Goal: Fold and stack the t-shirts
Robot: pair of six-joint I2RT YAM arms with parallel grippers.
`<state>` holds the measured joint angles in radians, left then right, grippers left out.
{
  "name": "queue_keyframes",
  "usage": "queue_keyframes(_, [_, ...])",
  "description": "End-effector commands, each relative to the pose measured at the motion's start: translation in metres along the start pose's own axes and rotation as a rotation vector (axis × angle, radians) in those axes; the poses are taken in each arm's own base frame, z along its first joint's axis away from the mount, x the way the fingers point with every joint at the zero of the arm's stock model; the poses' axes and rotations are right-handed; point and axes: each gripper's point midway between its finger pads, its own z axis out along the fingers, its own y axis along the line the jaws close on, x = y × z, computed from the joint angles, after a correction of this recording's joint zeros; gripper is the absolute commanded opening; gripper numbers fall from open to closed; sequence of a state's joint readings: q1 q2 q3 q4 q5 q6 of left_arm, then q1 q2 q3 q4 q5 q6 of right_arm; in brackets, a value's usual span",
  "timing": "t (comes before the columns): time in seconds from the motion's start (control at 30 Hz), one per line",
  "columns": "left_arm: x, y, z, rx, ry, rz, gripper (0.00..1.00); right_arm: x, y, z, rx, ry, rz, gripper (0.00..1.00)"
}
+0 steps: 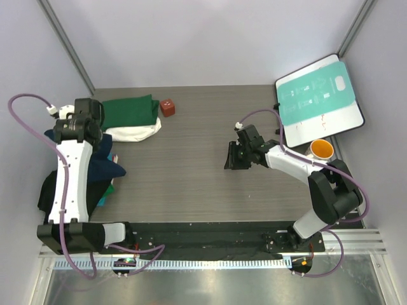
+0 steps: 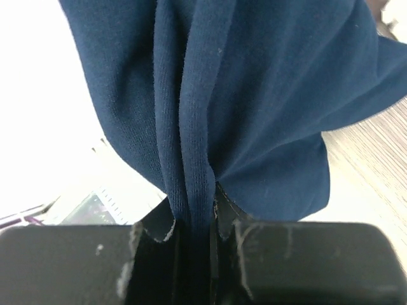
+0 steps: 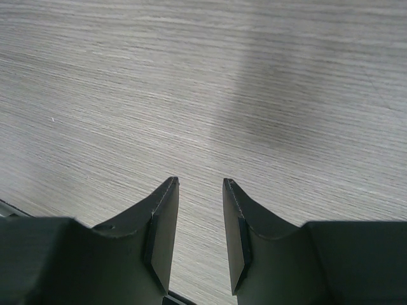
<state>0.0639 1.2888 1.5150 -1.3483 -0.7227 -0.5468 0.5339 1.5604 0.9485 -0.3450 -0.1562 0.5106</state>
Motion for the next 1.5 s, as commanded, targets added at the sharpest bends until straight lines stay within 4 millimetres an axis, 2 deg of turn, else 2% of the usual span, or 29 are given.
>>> queue_keyframes(0.0, [0.017, 0.06, -0.013, -0.165, -0.025, -0.03, 0.0, 0.006, 0.009, 0.004, -0.066, 0.031, 0.004, 0.39])
queue_keyframes(0.13, [0.036, 0.079, 0.0, -0.209, 0.008, -0.128, 0.0, 0.01, 0.015, 0.0, -0.102, 0.051, 0.002, 0.39])
queue_keyframes(0.23, [0.051, 0.078, 0.017, -0.213, 0.064, -0.176, 0.0, 0.011, 0.015, -0.003, -0.102, 0.054, -0.008, 0.39])
queue_keyframes(0.37, [0.065, 0.065, 0.044, -0.212, 0.155, -0.178, 0.0, 0.012, 0.015, -0.004, -0.104, 0.054, -0.007, 0.39])
queue_keyframes(0.5, [0.074, 0.061, 0.059, -0.237, 0.214, -0.168, 0.0, 0.013, 0.016, -0.004, -0.112, 0.06, -0.005, 0.39])
queue_keyframes(0.8, [0.062, 0.08, 0.078, -0.295, 0.257, -0.29, 0.0, 0.015, 0.02, -0.004, -0.13, 0.074, 0.006, 0.39])
queue_keyframes(1.17, [0.057, 0.089, 0.098, -0.343, 0.298, -0.364, 0.0, 0.012, 0.022, -0.008, -0.138, 0.066, 0.017, 0.39])
queue_keyframes(1.4, [0.059, 0.089, 0.117, -0.375, 0.36, -0.396, 0.0, 0.011, 0.024, -0.01, -0.144, 0.065, 0.019, 0.39])
queue_keyframes(1.47, [0.061, 0.085, 0.129, -0.365, 0.409, -0.402, 0.0, 0.012, 0.025, -0.01, -0.147, 0.068, 0.019, 0.39])
